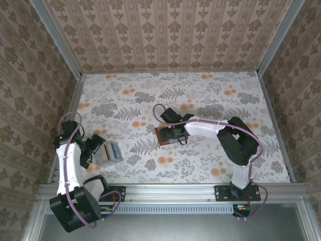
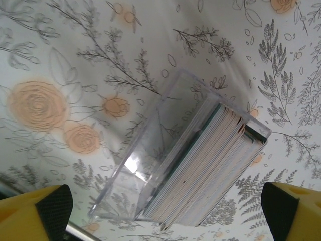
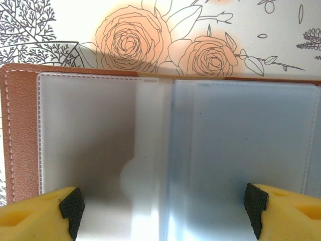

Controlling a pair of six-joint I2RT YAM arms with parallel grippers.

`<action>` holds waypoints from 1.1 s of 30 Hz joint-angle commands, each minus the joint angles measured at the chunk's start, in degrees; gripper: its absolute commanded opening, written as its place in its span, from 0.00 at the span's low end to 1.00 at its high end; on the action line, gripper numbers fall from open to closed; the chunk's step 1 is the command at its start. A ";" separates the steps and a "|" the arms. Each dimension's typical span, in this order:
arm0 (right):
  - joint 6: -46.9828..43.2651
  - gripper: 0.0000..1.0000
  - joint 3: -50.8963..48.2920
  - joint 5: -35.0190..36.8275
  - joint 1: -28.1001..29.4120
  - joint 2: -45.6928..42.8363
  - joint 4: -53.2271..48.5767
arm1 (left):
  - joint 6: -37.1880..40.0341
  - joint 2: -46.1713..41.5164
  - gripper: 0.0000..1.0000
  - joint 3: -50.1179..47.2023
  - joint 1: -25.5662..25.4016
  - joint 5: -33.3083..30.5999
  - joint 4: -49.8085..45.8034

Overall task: Put the credit cards into the card holder
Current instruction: Move the storage box to the center of the table.

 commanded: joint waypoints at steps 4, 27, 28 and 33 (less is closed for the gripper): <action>-0.46 0.87 -2.46 0.44 -0.68 -2.24 0.77 | -1.43 2.40 1.00 -3.94 -1.59 9.10 9.54; 1.05 0.86 -4.14 1.20 -1.37 -3.53 2.18 | -24.53 10.40 1.00 -7.89 -25.20 2.61 37.21; 1.32 0.86 -4.51 1.05 -1.38 -3.62 2.56 | -24.15 12.36 1.00 -6.76 -26.08 2.44 38.36; 1.75 0.86 -5.15 1.76 -1.45 -4.87 2.54 | -16.41 23.55 1.00 3.32 -29.34 1.78 39.96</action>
